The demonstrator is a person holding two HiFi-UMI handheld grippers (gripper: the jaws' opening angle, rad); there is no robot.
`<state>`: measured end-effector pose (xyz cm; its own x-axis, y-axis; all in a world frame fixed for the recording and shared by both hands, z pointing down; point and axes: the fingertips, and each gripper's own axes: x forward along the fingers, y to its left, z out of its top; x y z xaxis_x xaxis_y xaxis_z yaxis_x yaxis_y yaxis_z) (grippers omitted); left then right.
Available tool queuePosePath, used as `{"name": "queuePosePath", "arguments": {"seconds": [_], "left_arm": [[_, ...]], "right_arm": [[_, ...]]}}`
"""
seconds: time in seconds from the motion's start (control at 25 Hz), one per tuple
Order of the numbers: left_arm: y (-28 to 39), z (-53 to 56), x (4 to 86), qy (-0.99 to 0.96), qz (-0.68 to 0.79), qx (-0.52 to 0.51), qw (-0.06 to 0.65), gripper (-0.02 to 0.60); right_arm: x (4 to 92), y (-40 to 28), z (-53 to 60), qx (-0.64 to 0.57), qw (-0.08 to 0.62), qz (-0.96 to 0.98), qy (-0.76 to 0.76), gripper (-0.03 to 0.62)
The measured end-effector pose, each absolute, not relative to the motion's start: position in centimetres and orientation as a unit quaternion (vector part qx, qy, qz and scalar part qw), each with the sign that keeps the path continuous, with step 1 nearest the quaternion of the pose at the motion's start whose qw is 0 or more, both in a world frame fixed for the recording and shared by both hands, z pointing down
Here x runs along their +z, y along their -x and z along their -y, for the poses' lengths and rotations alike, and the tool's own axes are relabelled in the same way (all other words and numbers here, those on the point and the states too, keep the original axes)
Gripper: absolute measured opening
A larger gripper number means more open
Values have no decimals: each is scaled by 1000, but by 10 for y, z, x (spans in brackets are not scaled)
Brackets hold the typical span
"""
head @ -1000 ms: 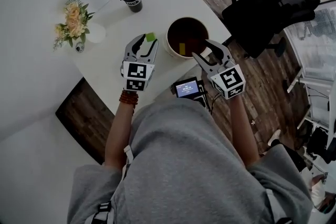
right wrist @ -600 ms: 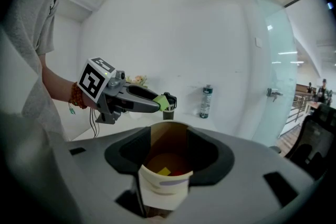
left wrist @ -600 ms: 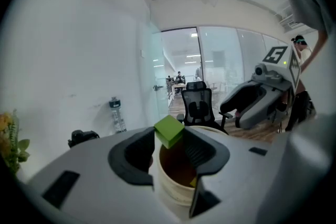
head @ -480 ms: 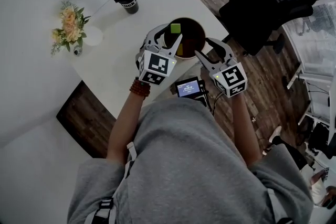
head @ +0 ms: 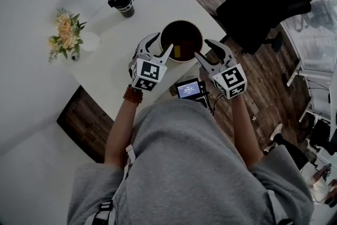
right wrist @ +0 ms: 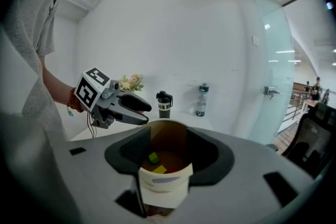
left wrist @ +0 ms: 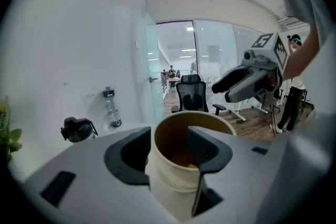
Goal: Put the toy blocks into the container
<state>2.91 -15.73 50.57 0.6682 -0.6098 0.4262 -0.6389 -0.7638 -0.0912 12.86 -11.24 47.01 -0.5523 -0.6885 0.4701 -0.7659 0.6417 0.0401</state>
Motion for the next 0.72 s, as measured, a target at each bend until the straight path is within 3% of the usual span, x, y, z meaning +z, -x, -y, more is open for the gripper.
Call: {"name": "queuePosePath", "arguments": {"seconds": [0.32, 0.56, 0.72], "left_arm": [[23, 145, 497, -896, 404, 170, 68, 213], [52, 149, 457, -878, 456, 140, 29, 193], [67, 144, 431, -862, 494, 117, -8, 135]], "right_arm": [[462, -124, 116, 78, 213, 881, -416, 213], [426, -93, 127, 40, 178, 897, -403, 203], [394, -68, 132, 9, 135, 907, -399, 181]]}}
